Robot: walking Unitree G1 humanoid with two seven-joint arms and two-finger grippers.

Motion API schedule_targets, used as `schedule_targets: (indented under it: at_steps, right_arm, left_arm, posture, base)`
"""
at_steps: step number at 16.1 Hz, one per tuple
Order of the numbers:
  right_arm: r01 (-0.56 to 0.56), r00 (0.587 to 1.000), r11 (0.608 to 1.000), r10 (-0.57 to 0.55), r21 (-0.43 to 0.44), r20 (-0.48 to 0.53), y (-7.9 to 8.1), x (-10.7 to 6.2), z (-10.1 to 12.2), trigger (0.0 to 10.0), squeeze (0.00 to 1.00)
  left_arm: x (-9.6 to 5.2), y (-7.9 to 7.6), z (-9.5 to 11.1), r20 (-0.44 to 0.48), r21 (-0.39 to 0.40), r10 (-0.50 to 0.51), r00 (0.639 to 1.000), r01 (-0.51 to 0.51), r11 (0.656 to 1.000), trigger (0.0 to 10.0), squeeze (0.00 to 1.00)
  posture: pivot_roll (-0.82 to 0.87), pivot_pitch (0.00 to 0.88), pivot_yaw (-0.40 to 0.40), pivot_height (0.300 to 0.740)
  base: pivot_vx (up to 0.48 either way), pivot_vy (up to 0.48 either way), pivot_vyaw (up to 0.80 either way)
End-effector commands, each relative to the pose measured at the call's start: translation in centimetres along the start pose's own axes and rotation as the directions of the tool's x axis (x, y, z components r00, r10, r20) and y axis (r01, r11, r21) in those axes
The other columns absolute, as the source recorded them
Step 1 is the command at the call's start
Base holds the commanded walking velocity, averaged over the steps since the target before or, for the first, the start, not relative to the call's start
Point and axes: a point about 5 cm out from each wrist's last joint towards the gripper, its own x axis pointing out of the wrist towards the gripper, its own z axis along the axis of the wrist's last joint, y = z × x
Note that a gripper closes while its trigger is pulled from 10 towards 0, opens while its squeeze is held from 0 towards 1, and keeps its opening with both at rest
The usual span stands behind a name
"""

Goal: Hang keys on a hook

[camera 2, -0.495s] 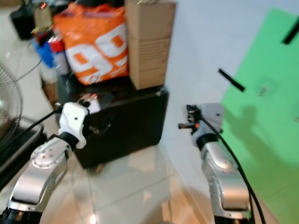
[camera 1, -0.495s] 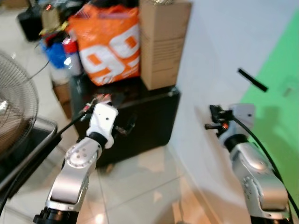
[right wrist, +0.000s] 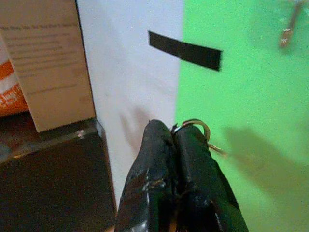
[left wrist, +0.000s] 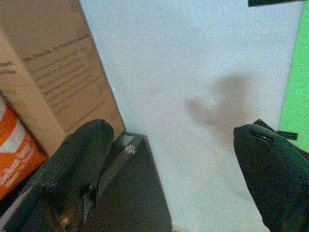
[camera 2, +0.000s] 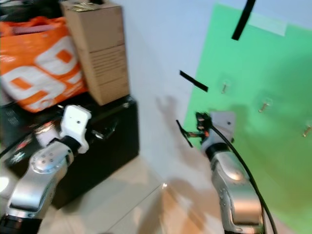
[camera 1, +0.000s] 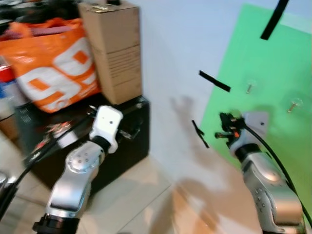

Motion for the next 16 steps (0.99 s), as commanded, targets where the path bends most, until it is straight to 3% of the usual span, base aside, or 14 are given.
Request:
schedule_targets:
  at_steps: [1,3,14,16]
  right_arm:
    - [0.013,1.000,1.000,-0.013,-0.015,0.002,-0.6,-0.3,0.2,10.0,0.00]
    - [-0.027,1.000,0.999,0.027,-0.025,-0.002,-0.4,-0.5,0.2,10.0,0.00]
    - [-0.125,0.992,0.992,0.125,-0.035,-0.003,0.8,-0.3,0.6,10.0,0.00]
    - [-0.193,0.981,0.981,0.194,-0.024,0.022,1.5,0.2,1.2,10.0,0.00]
  left_arm:
    - [0.4,-0.3,0.5,0.018,-0.010,-0.011,1.000,0.011,1.000,10.0,0.00]
    - [0.2,-0.6,0.3,0.009,-0.012,-0.026,1.000,0.026,1.000,10.0,0.00]
    - [-0.6,-1.0,0.0,-0.021,0.015,-0.138,0.990,0.139,0.990,10.0,0.00]
    - [-0.8,-1.1,0.0,-0.021,0.015,-0.170,0.985,0.170,0.985,10.0,0.00]
  posture:
    - [-0.08,0.000,0.000,0.740]
    - [-0.08,0.000,-0.004,0.740]
    - [-0.08,0.000,-0.014,0.740]
    - [-0.07,0.000,-0.018,0.740]
  base:
    - [0.289,0.000,-0.80]
    - [0.289,0.000,-0.32]
    - [0.000,0.000,0.00]
    - [0.000,0.000,0.00]
